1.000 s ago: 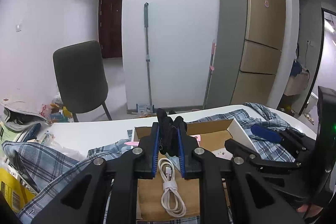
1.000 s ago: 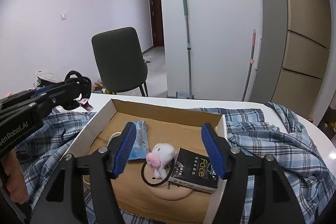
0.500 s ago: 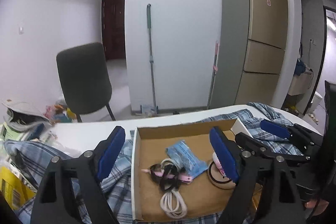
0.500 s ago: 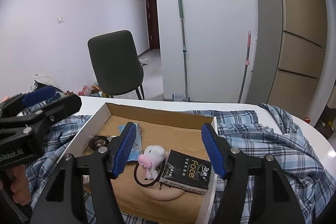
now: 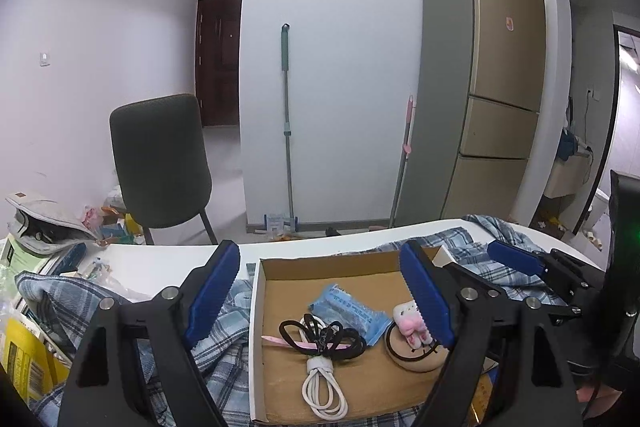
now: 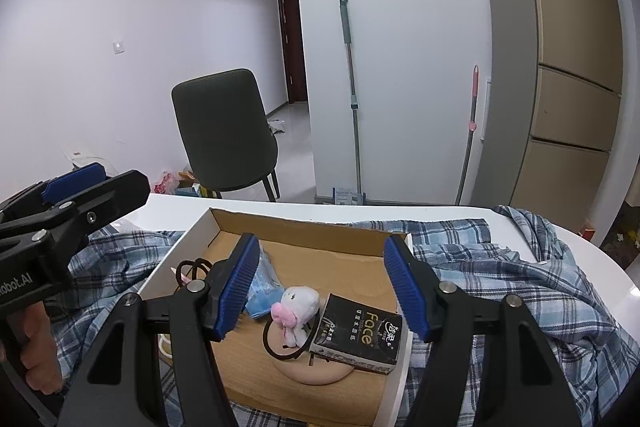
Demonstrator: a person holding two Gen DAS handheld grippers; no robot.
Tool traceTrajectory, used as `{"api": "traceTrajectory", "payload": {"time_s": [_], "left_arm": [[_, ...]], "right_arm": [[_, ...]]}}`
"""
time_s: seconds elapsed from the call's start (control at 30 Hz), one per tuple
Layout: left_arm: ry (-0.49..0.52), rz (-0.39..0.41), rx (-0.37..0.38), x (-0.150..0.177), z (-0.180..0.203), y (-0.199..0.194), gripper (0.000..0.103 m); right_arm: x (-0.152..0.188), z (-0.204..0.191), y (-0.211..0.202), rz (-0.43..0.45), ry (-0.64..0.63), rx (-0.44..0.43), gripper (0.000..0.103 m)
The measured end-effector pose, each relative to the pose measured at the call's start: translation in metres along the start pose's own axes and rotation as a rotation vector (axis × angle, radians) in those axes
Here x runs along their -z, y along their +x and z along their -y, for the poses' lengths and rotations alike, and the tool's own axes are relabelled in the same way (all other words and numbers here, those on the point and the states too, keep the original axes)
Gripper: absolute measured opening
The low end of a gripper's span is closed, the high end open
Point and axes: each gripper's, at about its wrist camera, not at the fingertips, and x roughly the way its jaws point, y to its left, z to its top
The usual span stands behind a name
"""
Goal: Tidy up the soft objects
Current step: 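Move both grippers back toward the green sponge pad on the shirt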
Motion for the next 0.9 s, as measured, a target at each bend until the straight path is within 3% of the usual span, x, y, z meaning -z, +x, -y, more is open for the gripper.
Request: {"api": "traceTrajectory", "payload": {"time_s": [0.1, 0.27, 0.57, 0.8, 0.9], "left_arm": [[-0.039, 0.029, 0.006, -0.006, 0.001, -0.013, 0.084], [-0.014, 0.125, -0.01, -0.019, 0.011, -0.046, 0.084], [-0.016, 0.292, 0.016, -0.046, 0.027, -0.143, 0.084], [-0.012, 0.371, 0.021, -0.014, 0.028, -0.22, 0.084], [-0.014, 0.365, 0.02, 0.01, 0.025, -0.238, 0.084]], "right_arm": [[-0.007, 0.001, -0.01, 0.025, 0.027, 0.022, 0.064], [-0.029, 0.0, -0.047, 0.11, 0.001, 0.016, 0.064], [-0.038, 0.002, -0.122, 0.209, -0.036, -0.023, 0.064], [-0.021, -0.002, -0.166, 0.247, -0.029, -0.053, 0.066], [-0.009, -0.005, -0.178, 0.252, -0.038, -0.055, 0.066]]}}
